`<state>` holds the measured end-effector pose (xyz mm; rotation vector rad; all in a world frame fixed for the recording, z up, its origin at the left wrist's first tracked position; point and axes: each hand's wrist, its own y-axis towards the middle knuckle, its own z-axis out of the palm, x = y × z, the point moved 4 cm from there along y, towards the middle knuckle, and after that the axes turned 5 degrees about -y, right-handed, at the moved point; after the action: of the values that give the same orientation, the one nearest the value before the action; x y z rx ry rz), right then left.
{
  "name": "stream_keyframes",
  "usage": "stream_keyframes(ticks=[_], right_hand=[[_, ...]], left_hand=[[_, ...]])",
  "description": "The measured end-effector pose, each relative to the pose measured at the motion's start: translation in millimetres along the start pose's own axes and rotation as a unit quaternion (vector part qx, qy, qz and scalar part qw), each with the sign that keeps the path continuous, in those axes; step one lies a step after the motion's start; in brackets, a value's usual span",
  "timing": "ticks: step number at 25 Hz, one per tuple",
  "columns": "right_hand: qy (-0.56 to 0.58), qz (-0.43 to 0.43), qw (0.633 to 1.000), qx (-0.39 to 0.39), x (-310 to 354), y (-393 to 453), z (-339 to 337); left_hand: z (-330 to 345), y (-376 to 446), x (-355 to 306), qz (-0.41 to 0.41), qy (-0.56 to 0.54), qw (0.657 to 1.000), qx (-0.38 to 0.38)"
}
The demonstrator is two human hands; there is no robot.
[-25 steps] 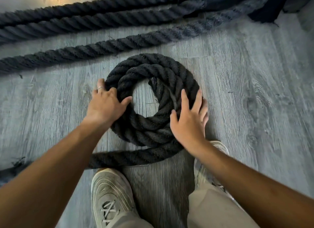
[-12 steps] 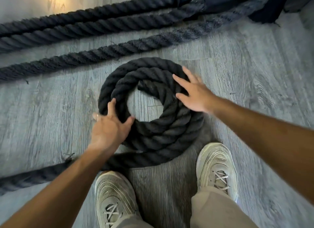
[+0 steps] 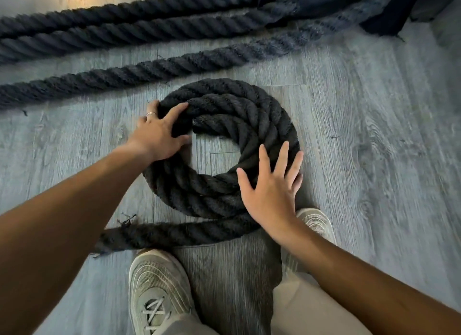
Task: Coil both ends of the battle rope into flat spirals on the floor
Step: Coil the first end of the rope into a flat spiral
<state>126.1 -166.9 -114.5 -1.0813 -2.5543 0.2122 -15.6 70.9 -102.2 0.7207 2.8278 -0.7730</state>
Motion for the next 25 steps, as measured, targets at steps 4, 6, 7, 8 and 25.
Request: stream_keyframes(ticks=[4, 6, 7, 8, 25], right_hand=[[0.052, -0.023, 0.998, 0.007, -3, 12, -1], [0.067, -0.057, 0.996, 0.015, -8, 29, -8], [0.056, -0.082, 0.995, 0.026, -10, 40, -14], [0.026, -0.114, 0.993, 0.036, -11, 52, -20], [-0.010, -0.007, 1.000, 0.026, 21, 2, 1]], left_hand=[[2, 3, 4, -0.008, 0.012, 1.000, -0.009], [3, -7, 8, -0.050, -0.027, 0.998, -0.009], [6, -17, 11, -0.078, -0.040, 0.996, -0.006], [10, -29, 13, -0.107, -0.050, 0.993, 0.000], [-12, -15, -8, -0.033, -0.042, 0.999, 0.000]])
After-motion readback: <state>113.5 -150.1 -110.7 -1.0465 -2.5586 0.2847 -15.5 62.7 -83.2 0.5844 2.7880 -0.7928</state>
